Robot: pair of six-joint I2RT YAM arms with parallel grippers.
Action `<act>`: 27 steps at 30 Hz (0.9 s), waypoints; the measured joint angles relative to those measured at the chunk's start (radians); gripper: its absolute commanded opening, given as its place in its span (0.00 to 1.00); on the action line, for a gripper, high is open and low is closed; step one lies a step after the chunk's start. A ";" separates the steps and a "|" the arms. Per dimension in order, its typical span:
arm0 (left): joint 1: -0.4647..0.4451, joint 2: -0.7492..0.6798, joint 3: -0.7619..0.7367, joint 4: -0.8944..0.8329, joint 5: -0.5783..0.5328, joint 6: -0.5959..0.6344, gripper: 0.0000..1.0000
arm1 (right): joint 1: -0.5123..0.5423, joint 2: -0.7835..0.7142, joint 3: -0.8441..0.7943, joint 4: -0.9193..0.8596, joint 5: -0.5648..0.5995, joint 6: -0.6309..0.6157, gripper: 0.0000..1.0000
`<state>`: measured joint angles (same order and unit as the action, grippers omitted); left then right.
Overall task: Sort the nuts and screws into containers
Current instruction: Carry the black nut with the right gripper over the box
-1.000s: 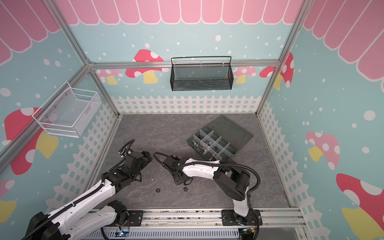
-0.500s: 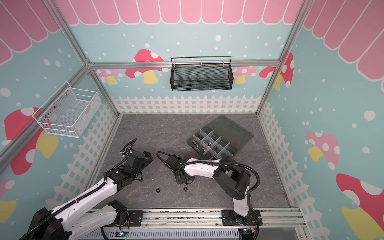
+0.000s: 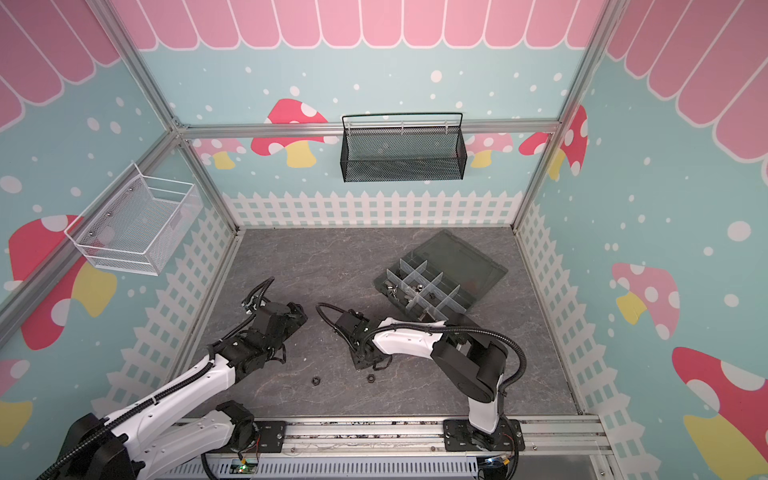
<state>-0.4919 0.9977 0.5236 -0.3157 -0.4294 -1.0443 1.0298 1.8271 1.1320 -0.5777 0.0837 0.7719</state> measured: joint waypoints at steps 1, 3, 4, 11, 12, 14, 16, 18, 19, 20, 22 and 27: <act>0.000 0.000 0.000 0.000 0.000 0.000 1.00 | -0.002 0.000 0.000 0.000 -0.002 0.000 0.06; 0.000 0.000 0.000 0.000 0.000 0.000 1.00 | -0.006 -0.002 0.001 -0.001 -0.006 -0.003 0.04; 0.000 0.000 0.000 0.000 0.000 0.000 1.00 | -0.010 -0.003 0.001 -0.001 -0.009 -0.004 0.04; 0.000 0.002 0.001 0.000 0.001 0.021 1.00 | -0.108 -0.087 -0.021 -0.007 -0.016 -0.032 0.01; 0.000 0.002 0.001 0.000 0.002 0.023 1.00 | -0.136 -0.114 -0.025 -0.006 -0.014 -0.037 0.01; 0.000 0.007 0.002 0.000 0.004 0.027 1.00 | -0.203 -0.178 -0.032 -0.005 -0.008 -0.052 0.01; 0.000 0.014 0.005 0.000 0.005 0.031 1.00 | -0.278 -0.240 -0.037 -0.004 0.006 -0.071 0.02; 0.000 0.021 0.010 0.000 0.007 0.032 1.00 | -0.347 -0.283 -0.041 -0.005 0.022 -0.093 0.02; 0.000 0.024 0.012 -0.001 0.008 0.034 1.00 | -0.378 -0.297 -0.042 -0.004 0.031 -0.105 0.02; 0.000 0.027 0.016 -0.001 0.008 0.036 1.00 | -0.403 -0.306 -0.045 -0.005 0.037 -0.116 0.02; 0.000 0.034 0.024 0.000 0.011 0.042 1.00 | -0.460 -0.314 -0.051 -0.005 0.050 -0.140 0.02; 0.000 0.058 0.051 0.000 0.028 0.068 1.00 | -0.598 -0.315 -0.071 -0.001 0.058 -0.196 0.02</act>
<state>-0.4919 1.0554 0.5751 -0.3161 -0.4011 -0.9768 0.4320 1.5116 1.0607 -0.5785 0.1417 0.5762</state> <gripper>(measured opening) 0.991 0.216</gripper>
